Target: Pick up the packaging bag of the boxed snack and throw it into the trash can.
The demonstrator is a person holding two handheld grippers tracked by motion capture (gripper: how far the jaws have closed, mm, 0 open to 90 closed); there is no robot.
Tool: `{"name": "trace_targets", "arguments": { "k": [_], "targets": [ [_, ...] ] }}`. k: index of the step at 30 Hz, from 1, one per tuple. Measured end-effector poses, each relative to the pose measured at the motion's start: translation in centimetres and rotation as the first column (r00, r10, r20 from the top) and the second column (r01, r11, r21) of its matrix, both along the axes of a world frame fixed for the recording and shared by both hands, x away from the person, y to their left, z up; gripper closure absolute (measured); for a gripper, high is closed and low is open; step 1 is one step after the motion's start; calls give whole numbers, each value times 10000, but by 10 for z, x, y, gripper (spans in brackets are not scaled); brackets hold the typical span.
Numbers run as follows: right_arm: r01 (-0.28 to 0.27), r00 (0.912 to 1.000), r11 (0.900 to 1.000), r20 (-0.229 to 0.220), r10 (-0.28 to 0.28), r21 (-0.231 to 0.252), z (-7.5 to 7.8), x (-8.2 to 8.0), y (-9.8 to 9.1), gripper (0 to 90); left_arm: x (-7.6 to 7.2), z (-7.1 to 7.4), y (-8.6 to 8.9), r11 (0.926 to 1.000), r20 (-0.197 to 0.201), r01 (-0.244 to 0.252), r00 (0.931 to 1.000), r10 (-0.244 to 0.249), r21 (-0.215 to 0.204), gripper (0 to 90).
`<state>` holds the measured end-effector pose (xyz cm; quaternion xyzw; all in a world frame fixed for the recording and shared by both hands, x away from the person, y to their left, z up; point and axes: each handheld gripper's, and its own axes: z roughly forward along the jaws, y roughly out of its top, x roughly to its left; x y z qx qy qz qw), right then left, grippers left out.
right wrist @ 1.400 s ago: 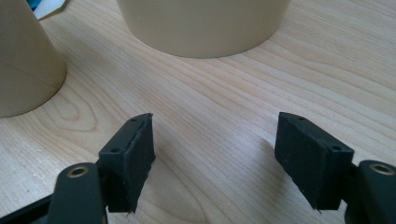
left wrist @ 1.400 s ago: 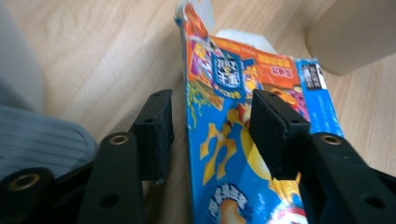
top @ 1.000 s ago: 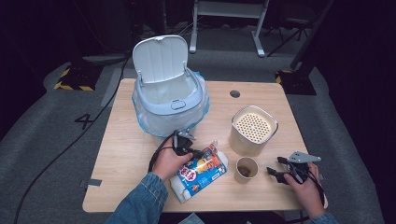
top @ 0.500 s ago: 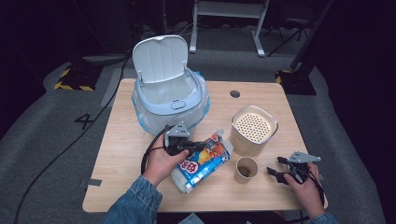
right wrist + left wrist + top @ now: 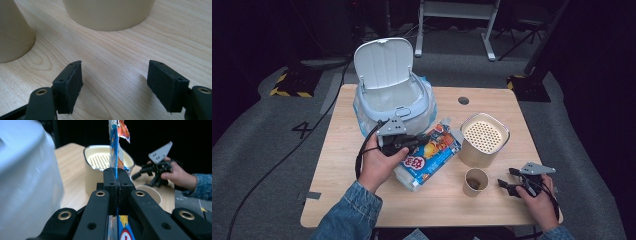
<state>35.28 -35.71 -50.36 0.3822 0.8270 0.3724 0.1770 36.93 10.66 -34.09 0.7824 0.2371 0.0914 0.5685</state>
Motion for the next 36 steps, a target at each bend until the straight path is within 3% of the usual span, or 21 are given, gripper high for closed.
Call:
{"name": "trace_targets", "arguments": {
  "k": [13, 20, 36],
  "targets": [
    [1, 10000, 10000, -12, -1, 24, 0, 0, 0, 285, 3, 42, 10, 9953, 820, -621, 9943, 682, -744, 888],
    [25, 10000, 10000, -8, -25, 8, 0, 0, 0, 283, 6, 67, 16, 9927, 1311, -820, 9870, 932, -882, 888],
    [61, 10000, 10000, 5, -61, -10, 0, 0, 0, 282, 22, 102, 26, 9827, 1869, -1169, 9719, 1429, -1436, 888]
  ]
}}
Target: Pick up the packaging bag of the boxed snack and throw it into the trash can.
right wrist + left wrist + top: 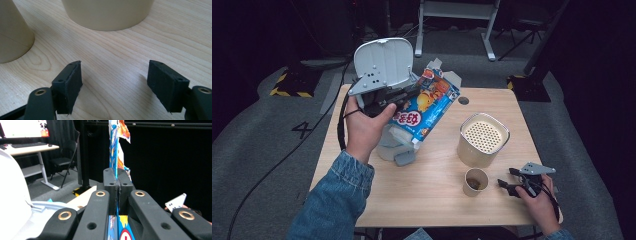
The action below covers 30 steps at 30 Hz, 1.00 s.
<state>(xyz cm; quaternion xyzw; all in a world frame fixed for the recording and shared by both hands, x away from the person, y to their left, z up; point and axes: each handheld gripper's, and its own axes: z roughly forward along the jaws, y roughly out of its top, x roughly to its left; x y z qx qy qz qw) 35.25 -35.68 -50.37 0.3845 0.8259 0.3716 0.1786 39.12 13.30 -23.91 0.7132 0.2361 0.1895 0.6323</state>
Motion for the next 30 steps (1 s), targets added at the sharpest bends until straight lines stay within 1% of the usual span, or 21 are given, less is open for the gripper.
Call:
{"name": "trace_targets", "arguments": {
  "k": [6, 13, 17, 22, 24, 28, 30],
  "targets": [
    [13, 10000, 10000, 1, -13, 1, 0, 0, 0, 282, 6, 10, 3, 9995, 49, -180, 9998, 181, -276, 888],
    [33, 10000, 10000, -2, -33, 16, 0, 0, 0, 282, 12, 24, 7, 9974, 314, -552, 9979, 567, -457, 889],
    [39, 10000, 10000, 0, -39, 8, 0, 0, 0, 282, 17, 31, 9, 9953, 441, -771, 9958, 798, -587, 889],
    [68, 10000, 10000, -3, -68, 9, 0, -1, 0, 282, 24, 38, 13, 9910, 497, -922, 9940, 973, -967, 889],
    [67, 10000, 10000, -6, -67, 9, 0, -1, 0, 282, 28, 41, 16, 9906, 549, -1012, 9928, 1065, -918, 889],
    [83, 10000, 10000, -14, -83, 41, 0, -1, 1, 282, 35, 44, 23, 9846, 607, -1371, 9877, 1442, -1084, 889],
    [84, 10000, 10000, -14, -84, 41, 0, -1, 1, 282, 37, 46, 27, 9795, 664, -1609, 9833, 1697, -1208, 889]
  ]
}}
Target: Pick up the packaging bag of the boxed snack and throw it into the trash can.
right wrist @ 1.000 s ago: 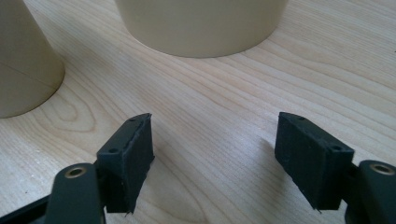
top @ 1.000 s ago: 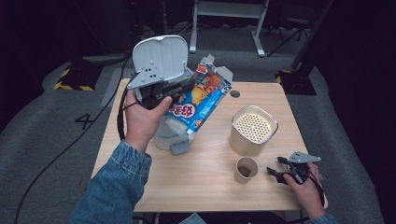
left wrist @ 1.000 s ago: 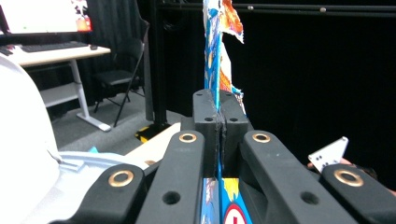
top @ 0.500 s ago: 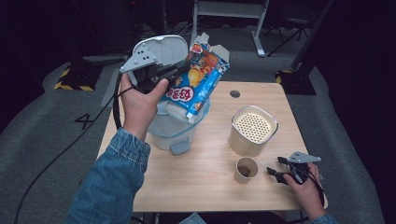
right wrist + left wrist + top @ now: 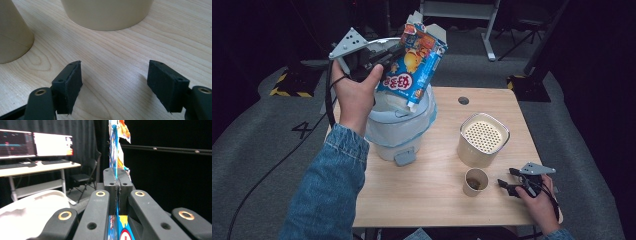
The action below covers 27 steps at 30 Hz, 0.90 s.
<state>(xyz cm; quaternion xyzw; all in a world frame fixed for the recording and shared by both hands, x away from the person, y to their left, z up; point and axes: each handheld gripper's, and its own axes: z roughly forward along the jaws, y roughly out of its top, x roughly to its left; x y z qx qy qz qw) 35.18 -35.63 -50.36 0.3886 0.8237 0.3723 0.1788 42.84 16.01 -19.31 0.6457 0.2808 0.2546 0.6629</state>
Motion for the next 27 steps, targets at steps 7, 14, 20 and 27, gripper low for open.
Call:
{"name": "trace_targets", "arguments": {
  "k": [7, 14, 20, 27],
  "targets": [
    [-1, 10000, 10000, 2, 1, 0, 0, 0, 0, 282, 13, -3, 4, 9962, 272, -860, 9960, 856, 148, 889],
    [5, 10000, 10000, -12, -5, 9, 0, 0, 0, 282, 28, -11, -1, 9915, 637, -1106, 9923, 1062, 690, 887],
    [3, 10000, 10000, -13, -3, 8, 0, 0, 0, 282, 38, -17, -2, 9903, 447, -1228, 9918, 1201, 649, 886],
    [5, 10000, 10000, -14, -5, 11, 0, 0, 0, 282, 47, -24, -3, 9891, 198, -1314, 9913, 1304, 662, 885]
  ]
}}
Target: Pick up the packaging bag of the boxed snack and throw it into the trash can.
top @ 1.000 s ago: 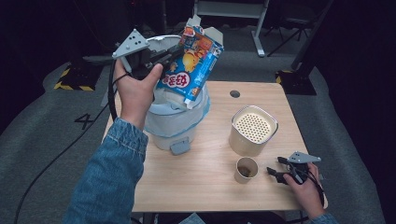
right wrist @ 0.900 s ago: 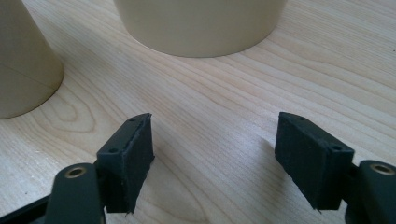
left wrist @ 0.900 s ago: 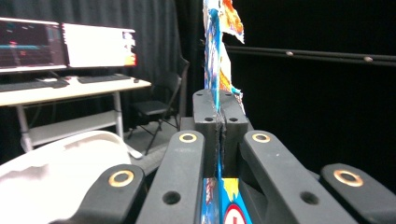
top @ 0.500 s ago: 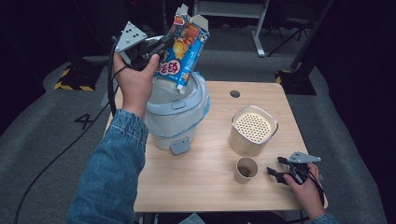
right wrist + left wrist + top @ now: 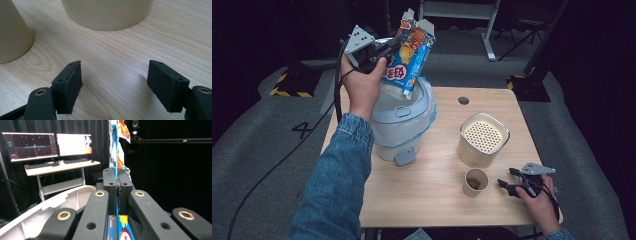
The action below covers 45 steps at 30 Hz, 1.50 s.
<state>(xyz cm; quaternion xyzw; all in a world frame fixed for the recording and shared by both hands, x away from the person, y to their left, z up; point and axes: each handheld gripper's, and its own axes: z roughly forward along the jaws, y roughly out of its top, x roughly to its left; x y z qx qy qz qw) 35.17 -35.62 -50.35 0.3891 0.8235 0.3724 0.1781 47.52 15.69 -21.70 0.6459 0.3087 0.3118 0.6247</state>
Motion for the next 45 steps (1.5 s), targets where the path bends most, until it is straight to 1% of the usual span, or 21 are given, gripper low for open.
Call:
{"name": "trace_targets", "arguments": {
  "k": [3, 6, 9, 11, 14, 19, 23, 24, 25, 26, 27, 28, 29, 30, 31, 32, 34, 38, 40, 43, 45],
  "targets": [
    [0, 10000, 10000, 0, 0, -1, 0, 0, 0, 282, 2, -3, -1, 9999, -68, -16, 10000, 16, -125, 885],
    [1, 10000, 10000, 0, -1, 1, 0, 0, 0, 282, 5, -7, -1, 9999, -47, -50, 10000, 49, -122, 887],
    [-1, 10000, 10000, 0, 1, 2, 0, 0, 0, 282, 8, -10, -2, 9998, -168, -2, 9999, -1, -193, 887],
    [0, 10000, 10000, 1, 0, 0, 0, 0, 0, 282, 9, -12, -3, 9998, -246, 41, 9997, -45, -171, 885],
    [-1, 10000, 10000, -1, 1, 2, 0, 0, 0, 282, 9, -12, -4, 9999, -280, 123, 9995, -122, 28, 882],
    [1, 10000, 10000, -2, -1, 1, 0, 0, 0, 282, 9, -15, -6, 9998, -336, 196, 9992, -199, -74, 878],
    [0, 10000, 10000, -1, 0, 0, 0, 0, 0, 282, 12, -19, -7, 9997, -406, 238, 9989, -238, 5, 855],
    [0, 10000, 10000, 0, 0, -2, 0, 0, 0, 282, 13, -20, -8, 9997, -431, 211, 9989, -206, 112, 815],
    [-1, 10000, 10000, 1, 1, 0, 0, 0, 0, 282, 13, -21, -9, 9995, -453, -31, 9990, 46, 328, 726],
    [1, 10000, 10000, 1, -1, -3, 0, 0, 0, 282, 13, -21, -10, 9983, -576, -277, 9979, 307, 519, 572],
    [1, 10000, 10000, -2, -1, 4, 0, 0, 0, 282, 11, -21, -9, 9979, -744, -345, 9965, 385, 555, 459],
    [2, 10000, 10000, 0, -2, 0, 0, 0, 0, 282, 9, -21, -8, 9980, -906, -391, 9949, 434, 487, 395],
    [0, 10000, 10000, -2, 0, 1, 0, 0, 0, 282, 6, -20, -6, 9977, -934, -429, 9945, 477, 528, 339],
    [0, 10000, 10000, 2, 0, 0, 0, 0, 0, 282, 3, -20, -4, 9973, -932, -457, 9943, 509, 567, 313],
    [-10, 10000, 10000, 17, 10, -11, 0, 0, 0, 282, 0, -19, -2, 9973, -926, -424, 9946, 478, 599, 311],
    [-6, 10000, 10000, 9, 6, -6, 0, 0, 0, 282, -3, -19, 0, 9980, -945, -362, 9947, 409, 511, 308],
    [-9, 10000, 10000, 17, 9, -9, 0, 0, 0, 282, -9, -17, 3, 9978, -892, -256, 9955, 310, 606, 303],
    [-9, 10000, 10000, 13, 9, -8, 0, 0, 0, 282, -23, -16, 5, 9953, -1042, 156, 9945, -55, 957, 303],
    [-25, 10000, 10000, 24, 25, -42, 0, 0, 0, 282, -31, -16, 5, 9921, -1116, 391, 9934, -257, 1196, 302],
    [-26, 10000, 10000, 24, 26, -45, 0, 0, 0, 282, -43, -16, 7, 9867, -1314, 801, 9894, -615, 1417, 302],
    [-26, 10000, 10000, 24, 27, -46, 0, 0, 0, 282, -51, -17, 8, 9811, -1415, 1083, 9862, -857, 1601, 302]
  ]
}}
